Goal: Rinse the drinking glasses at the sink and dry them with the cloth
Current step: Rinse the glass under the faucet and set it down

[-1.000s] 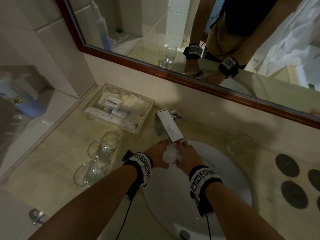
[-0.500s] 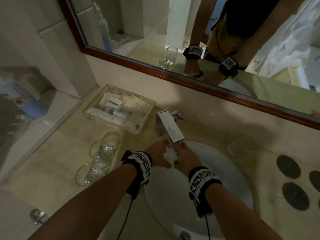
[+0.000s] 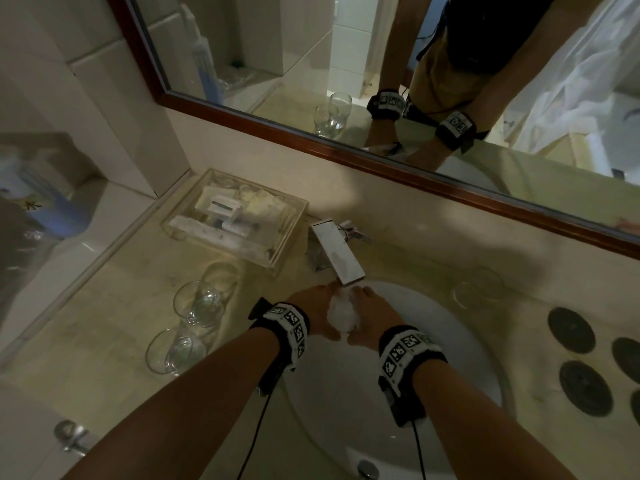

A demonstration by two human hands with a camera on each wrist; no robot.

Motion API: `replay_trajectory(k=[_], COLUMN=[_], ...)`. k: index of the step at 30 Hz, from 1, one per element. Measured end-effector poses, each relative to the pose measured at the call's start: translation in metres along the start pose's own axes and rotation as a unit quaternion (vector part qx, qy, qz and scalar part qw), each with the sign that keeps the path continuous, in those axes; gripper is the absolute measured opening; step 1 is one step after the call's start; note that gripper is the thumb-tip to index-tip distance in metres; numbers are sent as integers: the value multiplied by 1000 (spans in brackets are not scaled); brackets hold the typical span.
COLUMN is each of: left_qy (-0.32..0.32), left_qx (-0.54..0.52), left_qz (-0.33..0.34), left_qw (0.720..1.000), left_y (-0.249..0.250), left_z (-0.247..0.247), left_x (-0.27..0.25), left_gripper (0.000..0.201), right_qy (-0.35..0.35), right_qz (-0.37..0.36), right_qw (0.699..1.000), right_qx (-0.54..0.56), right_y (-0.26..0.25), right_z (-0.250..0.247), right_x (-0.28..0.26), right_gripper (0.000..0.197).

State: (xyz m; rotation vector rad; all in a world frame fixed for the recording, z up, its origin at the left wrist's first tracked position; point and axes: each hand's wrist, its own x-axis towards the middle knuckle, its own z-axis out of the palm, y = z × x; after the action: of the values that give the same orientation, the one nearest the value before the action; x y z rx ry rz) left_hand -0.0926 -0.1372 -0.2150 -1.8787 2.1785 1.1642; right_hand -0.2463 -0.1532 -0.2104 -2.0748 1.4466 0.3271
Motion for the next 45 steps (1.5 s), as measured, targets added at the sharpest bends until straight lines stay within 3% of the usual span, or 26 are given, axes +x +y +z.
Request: replay_trajectory(k=[6,13,24,29,35,41,45], left_qy=[40,34,25,21,15,11,9], left_qx=[154,144,157,183,193,200,201], left_qz=[-24,-21,-51,-52,-57,-55,-51], left_qw=[987,989,986,982,979,978,978], left_y=[-5,-8,-12,-9,-9,-5,-4], left_z=[-1,-5,-8,-6,-8,-6,-6], left_x=[-2,-3,-3,-3,-4,-2,-2], left_gripper=[90,59,50,48,42,41,43], right_qy=[-10,-13,33,18,8,-1,-5], right_qz=[20,70,33,14,-6,-16,-1], right_qw=[999,996,998,999,981,926,928], right_qx=[30,49,52,-41,-193,-376,-374], right_y=[4,-1,-2,-2,5,13,23], right_z=[-4,-3,-11,-18,-26,-35,-44], right_x=[4,9,0,-1,-1,-5,-12], right_gripper=[92,87,88,83,98,61,62])
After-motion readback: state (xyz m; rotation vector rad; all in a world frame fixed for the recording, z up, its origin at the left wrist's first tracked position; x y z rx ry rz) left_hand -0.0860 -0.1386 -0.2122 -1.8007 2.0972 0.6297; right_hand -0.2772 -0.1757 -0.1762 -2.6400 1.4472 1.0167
